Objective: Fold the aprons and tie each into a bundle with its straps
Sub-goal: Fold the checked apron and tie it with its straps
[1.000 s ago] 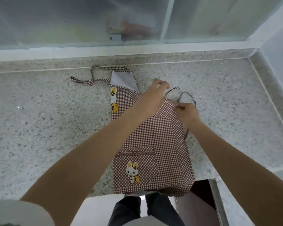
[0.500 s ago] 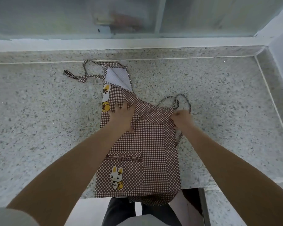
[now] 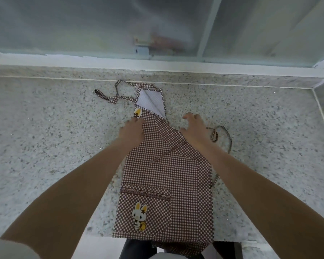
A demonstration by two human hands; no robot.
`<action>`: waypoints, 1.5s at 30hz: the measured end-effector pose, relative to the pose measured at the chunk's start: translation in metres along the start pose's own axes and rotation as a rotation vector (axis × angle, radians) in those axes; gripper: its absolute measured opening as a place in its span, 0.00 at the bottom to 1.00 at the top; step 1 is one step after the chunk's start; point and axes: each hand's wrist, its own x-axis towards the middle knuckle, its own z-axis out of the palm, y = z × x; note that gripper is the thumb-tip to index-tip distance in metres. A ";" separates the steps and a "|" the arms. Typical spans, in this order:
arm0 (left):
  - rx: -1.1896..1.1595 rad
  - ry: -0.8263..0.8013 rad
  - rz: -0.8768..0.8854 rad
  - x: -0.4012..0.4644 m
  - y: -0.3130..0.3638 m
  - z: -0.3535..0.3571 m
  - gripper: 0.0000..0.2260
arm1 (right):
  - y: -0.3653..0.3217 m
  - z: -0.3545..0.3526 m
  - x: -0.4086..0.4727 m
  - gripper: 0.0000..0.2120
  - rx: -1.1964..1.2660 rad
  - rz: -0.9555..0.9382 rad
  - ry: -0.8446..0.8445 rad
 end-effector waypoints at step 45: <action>-0.220 0.208 0.109 0.096 -0.036 -0.048 0.20 | -0.072 0.041 0.076 0.14 0.054 0.000 0.114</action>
